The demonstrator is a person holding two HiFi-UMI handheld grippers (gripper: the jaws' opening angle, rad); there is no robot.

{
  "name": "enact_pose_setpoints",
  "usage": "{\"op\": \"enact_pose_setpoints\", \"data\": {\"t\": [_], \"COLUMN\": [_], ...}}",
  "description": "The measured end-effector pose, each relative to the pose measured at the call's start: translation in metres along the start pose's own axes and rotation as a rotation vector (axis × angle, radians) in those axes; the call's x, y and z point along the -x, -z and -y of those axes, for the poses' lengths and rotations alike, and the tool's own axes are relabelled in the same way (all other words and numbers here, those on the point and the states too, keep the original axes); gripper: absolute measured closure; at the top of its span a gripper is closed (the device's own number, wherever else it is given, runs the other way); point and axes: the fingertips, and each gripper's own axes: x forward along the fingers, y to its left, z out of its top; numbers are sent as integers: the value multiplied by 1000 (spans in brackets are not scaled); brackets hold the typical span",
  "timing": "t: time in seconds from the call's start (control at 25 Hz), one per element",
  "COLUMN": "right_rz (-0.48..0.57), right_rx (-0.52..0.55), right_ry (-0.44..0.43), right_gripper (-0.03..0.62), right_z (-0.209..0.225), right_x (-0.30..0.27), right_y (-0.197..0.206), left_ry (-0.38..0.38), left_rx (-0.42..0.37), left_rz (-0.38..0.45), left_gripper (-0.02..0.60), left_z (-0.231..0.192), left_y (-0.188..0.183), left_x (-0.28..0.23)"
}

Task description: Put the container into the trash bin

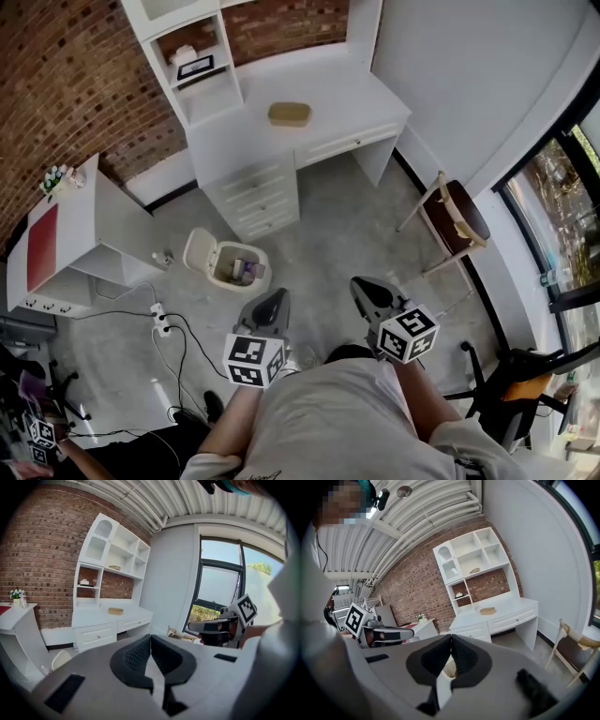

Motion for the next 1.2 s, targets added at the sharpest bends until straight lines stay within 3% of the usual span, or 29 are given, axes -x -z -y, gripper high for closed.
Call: {"op": "enact_pose_setpoints", "data": {"t": [0.4, 0.64, 0.88, 1.2], "right_rz": [-6, -19, -19, -36], "right_rx": [37, 52, 92, 182], "right_ry": [-16, -72, -110, -173], "right_gripper": [568, 566, 566, 566], "right_z": [1, 31, 94, 193], "right_x": [-28, -73, -147, -250], "right_y": [-16, -29, -66, -164], "left_ry": [12, -17, -46, -69], "left_rx": [7, 20, 27, 19], "left_rz": [-6, -13, 4, 41], "left_gripper": [566, 566, 566, 566], "left_z": [-28, -58, -106, -158], "left_y": [-6, -16, -48, -140], "left_x": [-14, -51, -131, -267]}}
